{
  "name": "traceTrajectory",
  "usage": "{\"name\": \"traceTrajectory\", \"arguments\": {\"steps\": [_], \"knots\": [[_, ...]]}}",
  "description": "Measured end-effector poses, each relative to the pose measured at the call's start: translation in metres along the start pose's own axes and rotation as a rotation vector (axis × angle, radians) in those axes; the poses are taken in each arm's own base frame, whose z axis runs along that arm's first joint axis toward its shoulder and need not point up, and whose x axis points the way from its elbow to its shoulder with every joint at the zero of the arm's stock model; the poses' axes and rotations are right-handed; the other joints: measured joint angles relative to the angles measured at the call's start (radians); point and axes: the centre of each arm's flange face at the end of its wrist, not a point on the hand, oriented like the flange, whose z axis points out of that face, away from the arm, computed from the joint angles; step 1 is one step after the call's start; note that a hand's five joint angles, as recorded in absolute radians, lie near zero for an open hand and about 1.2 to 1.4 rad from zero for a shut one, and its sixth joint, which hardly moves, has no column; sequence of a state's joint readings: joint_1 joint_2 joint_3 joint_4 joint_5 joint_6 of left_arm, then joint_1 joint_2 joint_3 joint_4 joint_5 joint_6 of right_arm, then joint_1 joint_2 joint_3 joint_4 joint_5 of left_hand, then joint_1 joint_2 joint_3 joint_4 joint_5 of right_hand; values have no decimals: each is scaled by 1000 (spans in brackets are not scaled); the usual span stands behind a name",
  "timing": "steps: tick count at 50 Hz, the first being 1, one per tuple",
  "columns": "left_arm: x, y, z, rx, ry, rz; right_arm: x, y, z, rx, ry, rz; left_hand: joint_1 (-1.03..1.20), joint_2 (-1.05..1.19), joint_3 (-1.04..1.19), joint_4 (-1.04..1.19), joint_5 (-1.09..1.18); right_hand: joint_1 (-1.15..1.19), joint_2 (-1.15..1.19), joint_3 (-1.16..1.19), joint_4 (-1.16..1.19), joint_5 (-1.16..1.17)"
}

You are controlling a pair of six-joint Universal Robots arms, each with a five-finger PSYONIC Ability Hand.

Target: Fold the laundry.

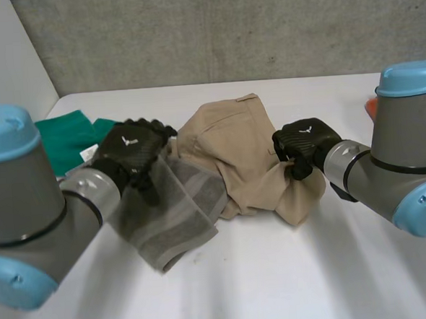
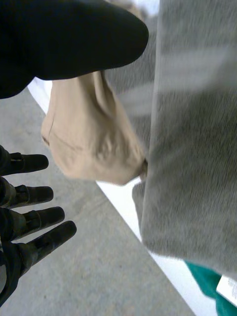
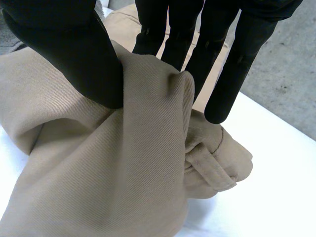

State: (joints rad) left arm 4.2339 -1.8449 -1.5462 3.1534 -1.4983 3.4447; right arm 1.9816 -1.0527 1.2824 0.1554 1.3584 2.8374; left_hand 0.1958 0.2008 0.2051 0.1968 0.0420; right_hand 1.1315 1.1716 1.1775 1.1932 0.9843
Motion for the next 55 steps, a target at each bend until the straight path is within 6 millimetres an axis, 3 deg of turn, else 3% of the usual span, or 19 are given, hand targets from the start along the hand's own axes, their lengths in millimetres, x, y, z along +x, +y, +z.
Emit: {"name": "traceTrajectory", "arguments": {"steps": [7, 13, 19, 20, 21, 22, 24, 27, 30, 35, 40, 45, 50, 53, 55], "knots": [[-32, 14, 49, -12, -50, 54, 5, 0, 0, 1, 9, -8, 0, 0, 0, 0, 0, 0, 0, 0, 0, -1], [-56, 53, 102, -83, -63, 219, 6, 2, 0, -7, 11, -7, 0, 0, 0, 0, 0, 0, 0, 0, 0, -1], [-59, 86, 130, -152, -30, 349, 5, 4, 0, -13, 11, -5, 0, 0, 0, 0, 0, 0, 0, 0, 0, 0], [-59, 88, 133, -158, -27, 358, 5, 4, 0, -14, 12, -5, 368, 311, 308, 315, 305, 0, 0, 0, 0, 0], [-59, 90, 135, -159, -26, 364, 6, 4, 0, -14, 13, -5, 466, 423, 419, 405, 390, 0, 0, 0, 0, 0], [-60, 89, 137, -157, -31, 367, 6, 5, 0, -15, 13, -5, 670, 634, 607, 624, 584, 0, 0, 0, 0, 0], [-65, 83, 138, -139, -59, 361, 6, 5, 0, -16, 15, -4, 826, 895, 881, 918, 805, 0, 0, 0, 0, -1], [-81, 67, 139, -90, -143, 332, 7, 5, 1, -17, 17, -3, 828, 935, 935, 980, 818, 0, 0, 0, 0, 0], [-109, 42, 139, -1, -285, 290, 8, 6, 1, -18, 17, -2, 830, 936, 937, 983, 818, 0, 0, 0, 0, 0], [-170, 1, 136, 162, -533, 256, 7, 6, 1, -19, 14, -2, 830, 936, 937, 983, 818, 0, 0, 0, 0, 0], [-222, -22, 134, 244, -694, 290, 5, 7, 1, -21, 8, -3, 830, 936, 937, 983, 818, 0, 0, 0, 0, -1], [-254, -21, 139, 232, -771, 358, 3, 7, 1, -24, 4, -4, 830, 944, 945, 992, 818, 0, 0, 1, 0, 0], [-264, 1, 151, 159, -773, 445, 3, 6, 0, -23, 3, -7, 827, 934, 934, 972, 818, 0, 0, 5, 0, -1], [-263, 17, 159, 115, -752, 494, 3, 5, -1, -19, 3, -13, 442, 565, 585, 612, 494, 0, 0, 5, 0, 0], [-259, 26, 162, 89, -728, 514, 3, 2, -2, -13, 3, -18, 65, 192, 212, 225, 137, 0, 0, 5, 0, 0]]}}
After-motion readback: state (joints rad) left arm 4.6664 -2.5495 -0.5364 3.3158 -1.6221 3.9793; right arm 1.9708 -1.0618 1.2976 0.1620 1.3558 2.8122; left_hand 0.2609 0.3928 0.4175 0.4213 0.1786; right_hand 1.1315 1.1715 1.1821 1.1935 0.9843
